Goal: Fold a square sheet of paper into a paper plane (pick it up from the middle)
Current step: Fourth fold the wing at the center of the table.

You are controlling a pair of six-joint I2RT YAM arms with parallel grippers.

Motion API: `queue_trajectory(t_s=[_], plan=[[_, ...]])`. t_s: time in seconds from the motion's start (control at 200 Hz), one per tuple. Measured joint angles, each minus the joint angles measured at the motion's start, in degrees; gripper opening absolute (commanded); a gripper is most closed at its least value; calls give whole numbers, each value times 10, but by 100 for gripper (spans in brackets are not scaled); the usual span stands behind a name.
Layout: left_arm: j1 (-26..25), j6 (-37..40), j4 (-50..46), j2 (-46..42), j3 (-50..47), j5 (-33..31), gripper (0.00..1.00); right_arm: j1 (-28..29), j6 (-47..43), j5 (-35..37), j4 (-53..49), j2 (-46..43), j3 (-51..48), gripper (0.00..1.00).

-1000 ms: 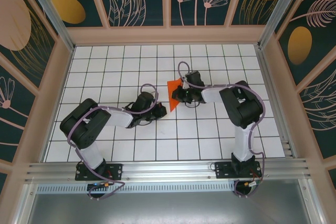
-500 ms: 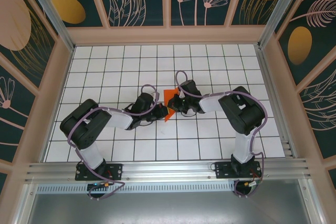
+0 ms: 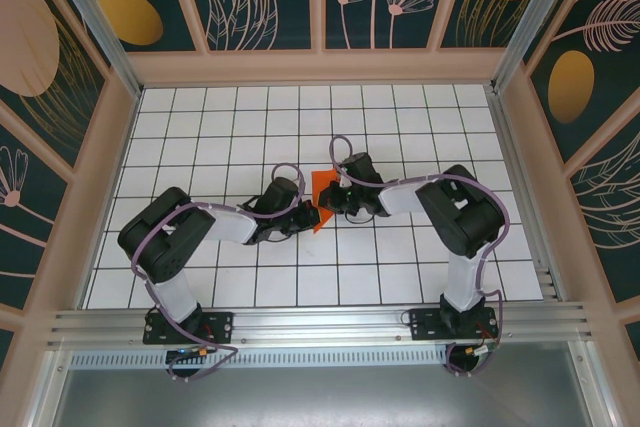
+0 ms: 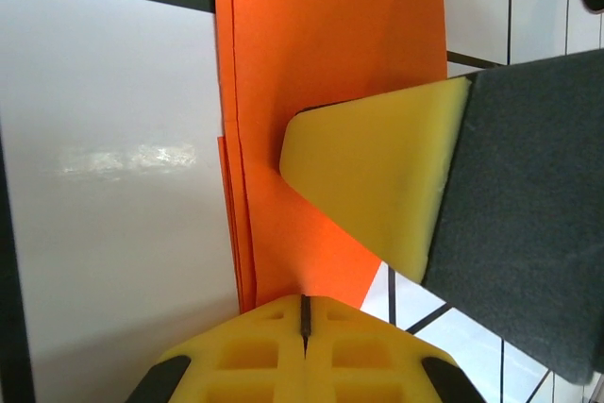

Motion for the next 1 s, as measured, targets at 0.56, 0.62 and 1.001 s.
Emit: queue_trajectory(t_s=[0.56,0.62,1.001], plan=[[-4,2,-8,-3,2,-13,0,9,42,-5,9,2,-9,1],[-4,2,-8,-3,2,-15,0,8,41,-5,5,3,-6,1],[-4,13,-9,0,3,-12,0,-43,-33,-41,-53,53,80,2]])
